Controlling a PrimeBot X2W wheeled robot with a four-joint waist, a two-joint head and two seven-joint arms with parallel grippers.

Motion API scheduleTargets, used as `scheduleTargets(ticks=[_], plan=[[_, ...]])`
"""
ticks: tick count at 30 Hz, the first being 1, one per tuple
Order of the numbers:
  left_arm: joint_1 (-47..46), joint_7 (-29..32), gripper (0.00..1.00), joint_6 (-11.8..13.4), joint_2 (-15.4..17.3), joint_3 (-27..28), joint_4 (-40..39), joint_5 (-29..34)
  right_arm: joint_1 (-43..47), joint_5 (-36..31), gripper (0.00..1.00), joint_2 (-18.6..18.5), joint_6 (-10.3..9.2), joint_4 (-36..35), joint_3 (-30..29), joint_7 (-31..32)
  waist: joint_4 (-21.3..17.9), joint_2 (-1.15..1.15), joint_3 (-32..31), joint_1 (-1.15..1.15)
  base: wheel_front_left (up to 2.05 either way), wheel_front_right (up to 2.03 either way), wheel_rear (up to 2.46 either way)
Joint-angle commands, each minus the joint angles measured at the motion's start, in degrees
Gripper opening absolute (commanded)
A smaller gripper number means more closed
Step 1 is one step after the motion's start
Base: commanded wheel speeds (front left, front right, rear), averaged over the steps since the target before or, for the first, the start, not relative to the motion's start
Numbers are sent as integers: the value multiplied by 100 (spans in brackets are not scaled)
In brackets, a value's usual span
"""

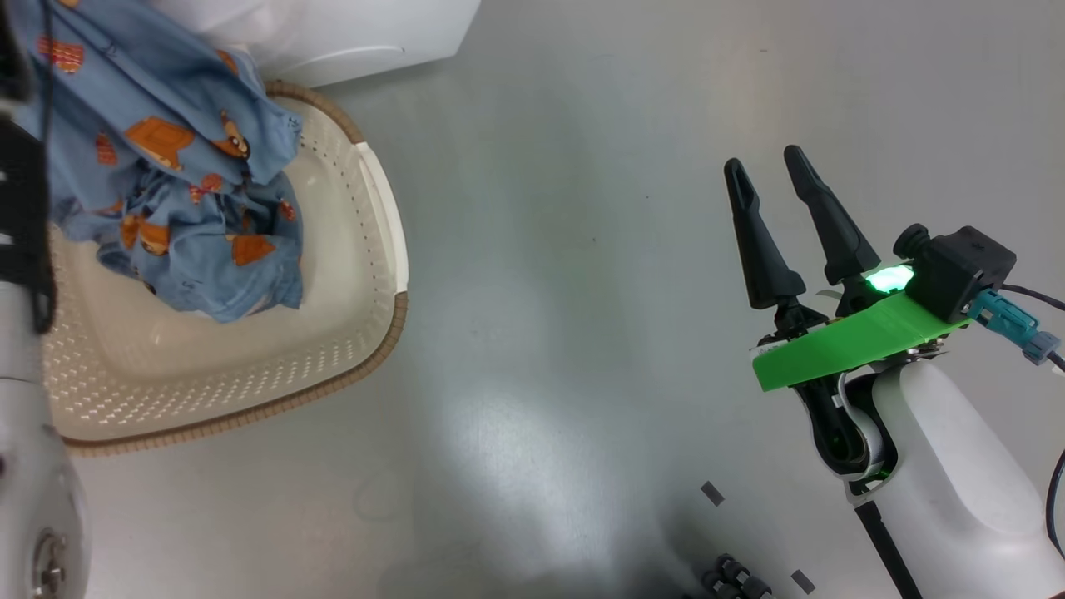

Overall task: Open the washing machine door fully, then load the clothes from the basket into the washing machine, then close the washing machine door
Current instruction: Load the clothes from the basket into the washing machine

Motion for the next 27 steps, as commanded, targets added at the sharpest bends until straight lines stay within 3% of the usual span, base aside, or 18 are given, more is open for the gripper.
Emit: scheduleTargets(ticks=[1,7,14,27], plan=[[-76,-4,100,-41,203,-11,-37,18,60,-37,100,-41,25,-89,67,-46,24,0,-21,0,0,0,0],[-258,-30,100,-157,165,-111,663,31,-4,-15,100,-41,25,-7,137,-46,72,0,-147,0,0,0,0],[-224,-72,100,-200,121,-195,895,97,-21,4,100,-62,25,34,140,-46,159,0,-359,0,0,0,0],[527,-78,100,-216,33,-81,306,158,-8,39,100,-87,25,127,178,-46,377,0,-891,0,0,0,0]])
